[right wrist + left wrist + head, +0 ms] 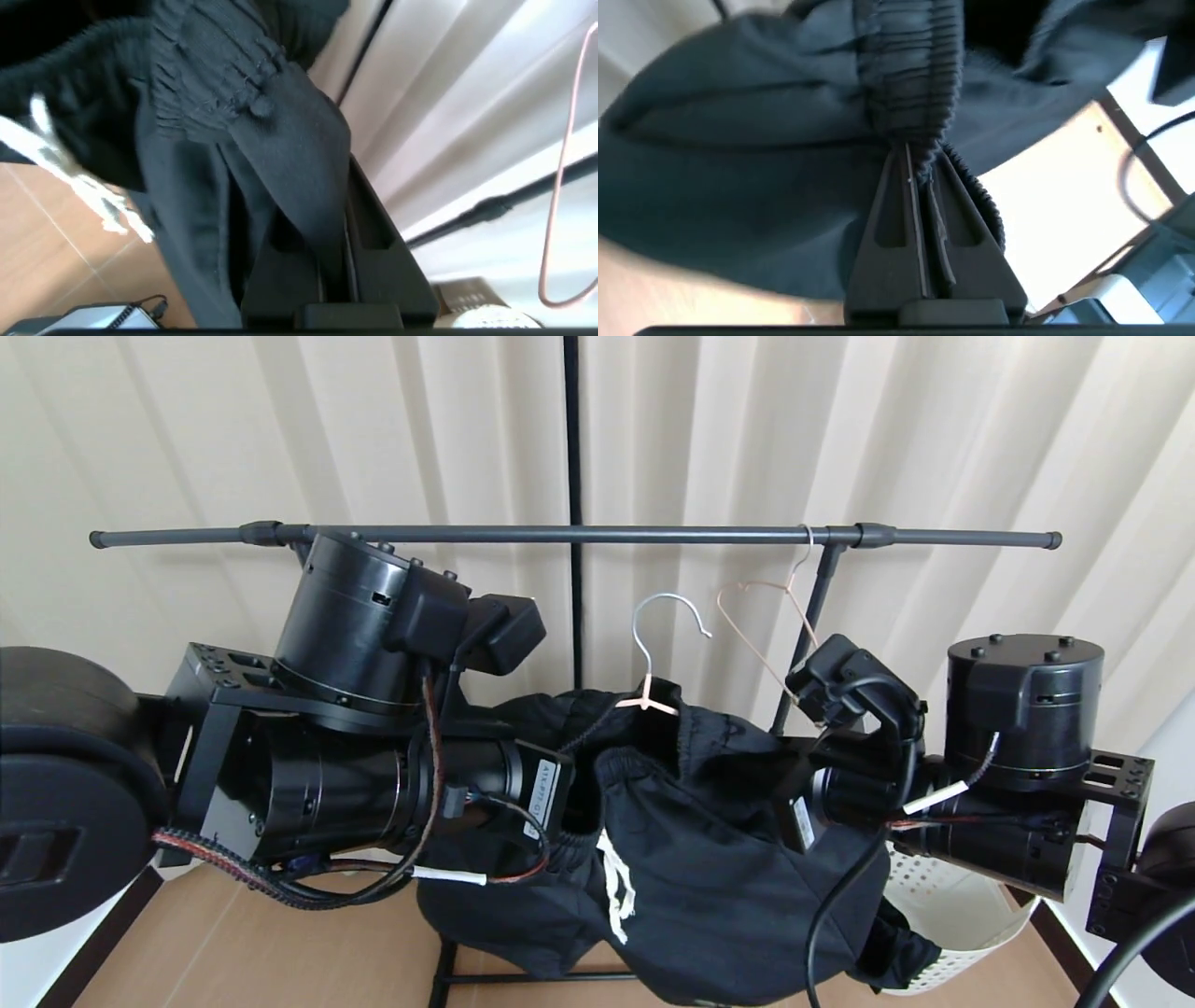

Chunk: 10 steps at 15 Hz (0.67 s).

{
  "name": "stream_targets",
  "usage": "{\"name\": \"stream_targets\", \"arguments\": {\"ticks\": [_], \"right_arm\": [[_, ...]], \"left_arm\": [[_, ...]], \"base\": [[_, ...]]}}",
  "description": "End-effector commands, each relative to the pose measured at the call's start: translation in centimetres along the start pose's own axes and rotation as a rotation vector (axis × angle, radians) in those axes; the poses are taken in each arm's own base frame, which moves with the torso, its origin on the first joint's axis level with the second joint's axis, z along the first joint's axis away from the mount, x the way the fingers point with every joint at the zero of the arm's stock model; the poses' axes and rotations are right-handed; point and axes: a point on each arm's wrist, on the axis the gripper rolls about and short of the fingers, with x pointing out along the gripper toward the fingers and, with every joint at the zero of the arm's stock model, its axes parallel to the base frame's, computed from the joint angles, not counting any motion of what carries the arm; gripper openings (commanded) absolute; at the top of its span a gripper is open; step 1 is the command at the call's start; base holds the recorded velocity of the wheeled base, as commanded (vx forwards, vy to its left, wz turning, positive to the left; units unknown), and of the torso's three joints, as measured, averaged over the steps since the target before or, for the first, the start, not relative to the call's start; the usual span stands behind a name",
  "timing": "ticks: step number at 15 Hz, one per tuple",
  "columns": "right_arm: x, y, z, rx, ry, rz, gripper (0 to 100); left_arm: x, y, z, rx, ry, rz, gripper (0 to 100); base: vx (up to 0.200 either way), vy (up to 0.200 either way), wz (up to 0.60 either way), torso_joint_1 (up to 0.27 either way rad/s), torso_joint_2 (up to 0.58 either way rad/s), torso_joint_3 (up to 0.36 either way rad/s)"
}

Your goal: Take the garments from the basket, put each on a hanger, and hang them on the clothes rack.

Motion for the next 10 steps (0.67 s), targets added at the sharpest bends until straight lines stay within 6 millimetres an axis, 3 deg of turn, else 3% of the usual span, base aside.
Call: {"name": "stream_targets", "arguments": {"ticks": [1,5,10], "right_arm": [[-0.9,0.0,0.7,0.004,-0.037,0.027,0],[-1.5,0.1,1.0,0.058,-0.063,0.084,0],[-2.2,0.2,1.1,0.05,-0.124,0.146,0]], "left_arm": [[0.6,0.4,-0.5,-0.006,0.007,0.01,0],[1.9,0.2,-1.1,0.019,-0.027,-0.001,0],[2.0,0.0,-1.1,0.048,-0.028,-0.009,0]], "base": [[0.0,0.0,0.0,0.0,0.0,0.0],[0.0,0.0,0.0,0.0,0.0,0.0],[0.0,0.0,0.0,0.0,0.0,0.0]]}}
